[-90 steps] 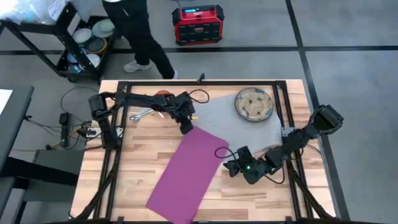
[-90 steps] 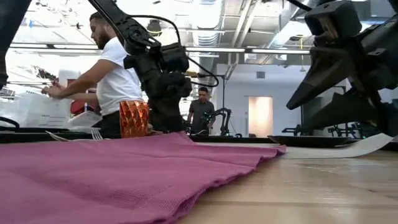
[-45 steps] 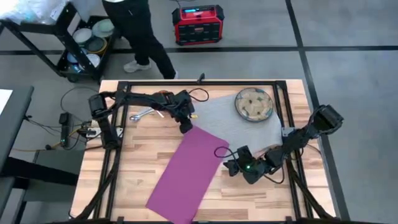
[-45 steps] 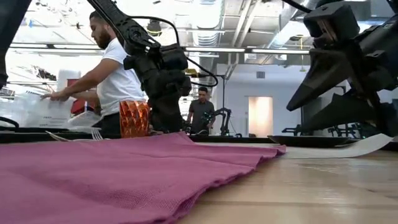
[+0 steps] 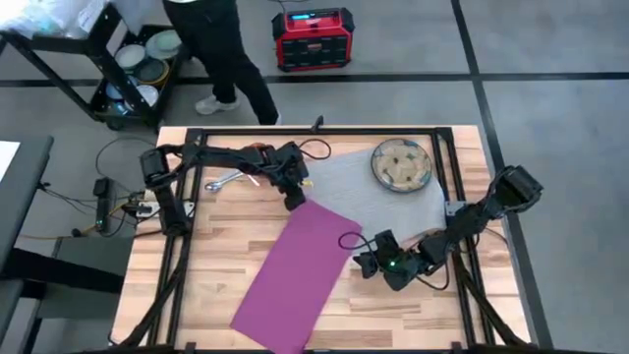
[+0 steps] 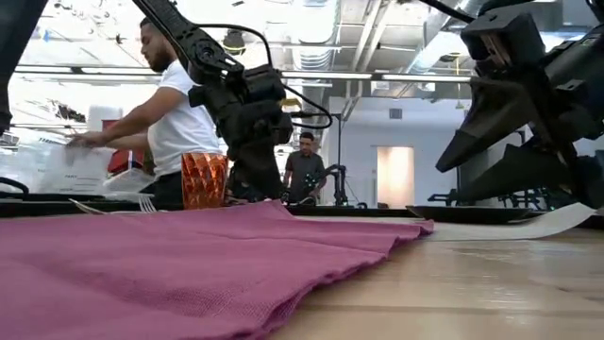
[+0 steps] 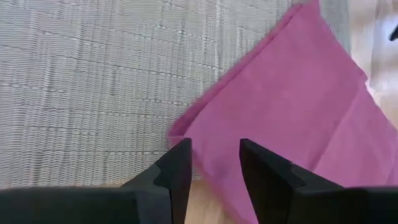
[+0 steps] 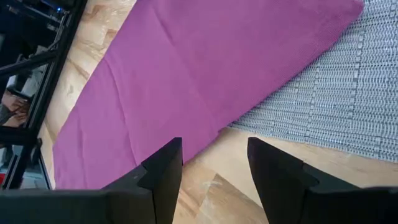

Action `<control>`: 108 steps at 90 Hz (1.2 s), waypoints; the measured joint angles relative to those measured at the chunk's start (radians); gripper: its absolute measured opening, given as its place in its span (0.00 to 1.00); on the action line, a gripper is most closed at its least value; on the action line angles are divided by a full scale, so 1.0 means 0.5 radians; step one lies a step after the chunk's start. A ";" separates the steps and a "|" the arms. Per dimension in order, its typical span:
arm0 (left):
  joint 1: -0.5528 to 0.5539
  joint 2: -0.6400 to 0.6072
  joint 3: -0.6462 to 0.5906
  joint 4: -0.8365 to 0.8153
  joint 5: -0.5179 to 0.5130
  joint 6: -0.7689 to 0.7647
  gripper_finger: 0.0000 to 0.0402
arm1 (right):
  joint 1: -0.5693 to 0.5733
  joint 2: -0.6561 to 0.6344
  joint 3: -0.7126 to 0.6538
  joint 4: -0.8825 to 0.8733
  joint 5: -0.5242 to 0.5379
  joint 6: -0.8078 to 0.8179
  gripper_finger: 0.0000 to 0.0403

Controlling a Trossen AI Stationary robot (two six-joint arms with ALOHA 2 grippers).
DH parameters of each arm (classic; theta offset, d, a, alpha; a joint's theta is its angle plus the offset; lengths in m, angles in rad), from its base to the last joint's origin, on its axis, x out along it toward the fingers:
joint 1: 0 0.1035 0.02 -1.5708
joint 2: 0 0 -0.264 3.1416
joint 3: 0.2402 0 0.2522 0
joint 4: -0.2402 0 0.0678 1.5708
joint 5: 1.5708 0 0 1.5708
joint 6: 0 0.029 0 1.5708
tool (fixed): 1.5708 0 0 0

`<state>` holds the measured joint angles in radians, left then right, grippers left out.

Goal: Set table place
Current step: Fold the purple napkin

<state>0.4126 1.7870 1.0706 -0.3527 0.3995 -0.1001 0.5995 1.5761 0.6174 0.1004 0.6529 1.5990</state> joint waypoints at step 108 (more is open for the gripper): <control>0.015 0.077 0.074 -0.053 -0.071 -0.002 0.02 | -0.002 0.001 0.000 -0.021 0.071 0.089 0.46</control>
<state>0.4201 1.8256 1.1077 -0.3791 0.3642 -0.1010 0.5987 1.5764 0.6174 0.0898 0.6883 1.6437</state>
